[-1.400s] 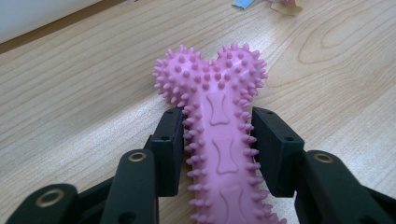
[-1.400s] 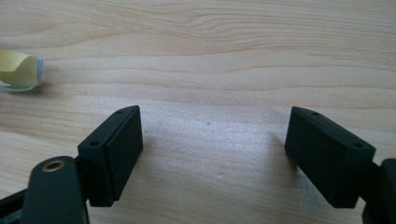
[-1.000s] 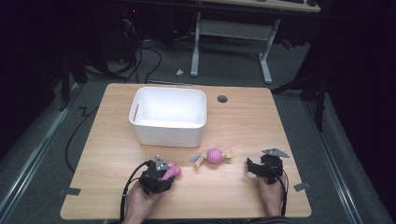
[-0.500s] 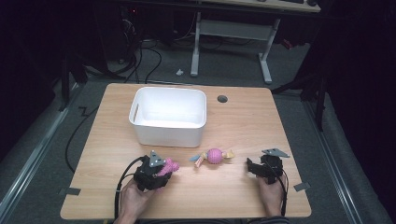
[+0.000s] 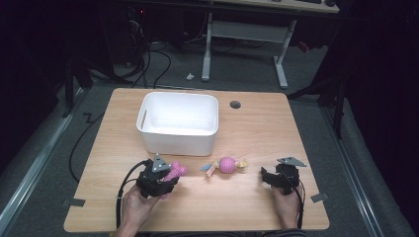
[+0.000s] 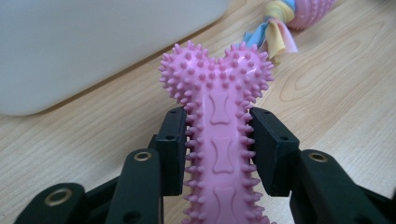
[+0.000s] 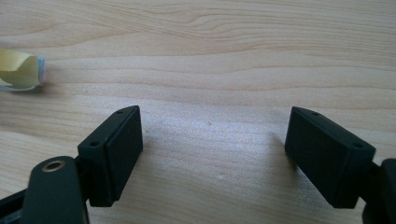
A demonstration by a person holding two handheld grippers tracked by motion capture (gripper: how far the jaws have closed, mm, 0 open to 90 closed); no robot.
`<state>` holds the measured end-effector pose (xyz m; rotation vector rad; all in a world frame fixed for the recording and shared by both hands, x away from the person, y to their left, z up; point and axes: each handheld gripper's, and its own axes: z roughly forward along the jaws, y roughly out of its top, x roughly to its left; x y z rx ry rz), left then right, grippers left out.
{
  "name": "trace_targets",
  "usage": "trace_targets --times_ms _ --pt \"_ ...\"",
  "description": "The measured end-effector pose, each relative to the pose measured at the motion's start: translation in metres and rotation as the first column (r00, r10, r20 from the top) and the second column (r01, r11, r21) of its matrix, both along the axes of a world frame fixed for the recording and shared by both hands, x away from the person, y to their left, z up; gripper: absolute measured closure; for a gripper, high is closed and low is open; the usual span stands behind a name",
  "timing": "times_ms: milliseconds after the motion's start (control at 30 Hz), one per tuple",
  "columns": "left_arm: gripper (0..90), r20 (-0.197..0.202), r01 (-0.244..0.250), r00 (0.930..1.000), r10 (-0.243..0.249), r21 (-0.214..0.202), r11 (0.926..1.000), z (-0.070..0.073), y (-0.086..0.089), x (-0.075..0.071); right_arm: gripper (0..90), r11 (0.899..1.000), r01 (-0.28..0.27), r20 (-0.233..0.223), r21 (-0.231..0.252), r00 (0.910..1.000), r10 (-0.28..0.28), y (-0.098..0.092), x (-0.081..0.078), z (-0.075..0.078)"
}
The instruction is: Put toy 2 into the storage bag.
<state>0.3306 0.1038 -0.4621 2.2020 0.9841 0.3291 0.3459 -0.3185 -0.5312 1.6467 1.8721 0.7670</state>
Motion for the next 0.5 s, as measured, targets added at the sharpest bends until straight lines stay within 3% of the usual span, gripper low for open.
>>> trace_targets --times_ms 367,400,433,500 --pt "59.1 0.012 0.015 0.9998 -0.015 0.002 0.9999 0.013 0.005 -0.003 19.3 1.000 0.000 0.000 0.000 1.0000 0.000 0.000 0.000 0.000" --pt "59.1 0.007 0.018 0.9998 -0.018 -0.005 0.9998 0.015 0.006 -0.003 19.3 1.000 0.000 0.000 0.000 1.0000 0.000 0.000 0.000 0.000" --pt "59.1 -0.011 0.028 0.9995 -0.028 -0.038 0.9989 0.019 0.010 -0.001 19.3 1.000 0.000 0.000 0.000 1.0000 0.000 0.000 0.000 0.000" --pt "59.2 -0.018 0.035 0.9992 -0.036 -0.050 0.9981 0.024 0.012 0.002 19.3 1.000 0.000 0.000 0.000 1.0000 0.000 0.000 0.000 0.000"
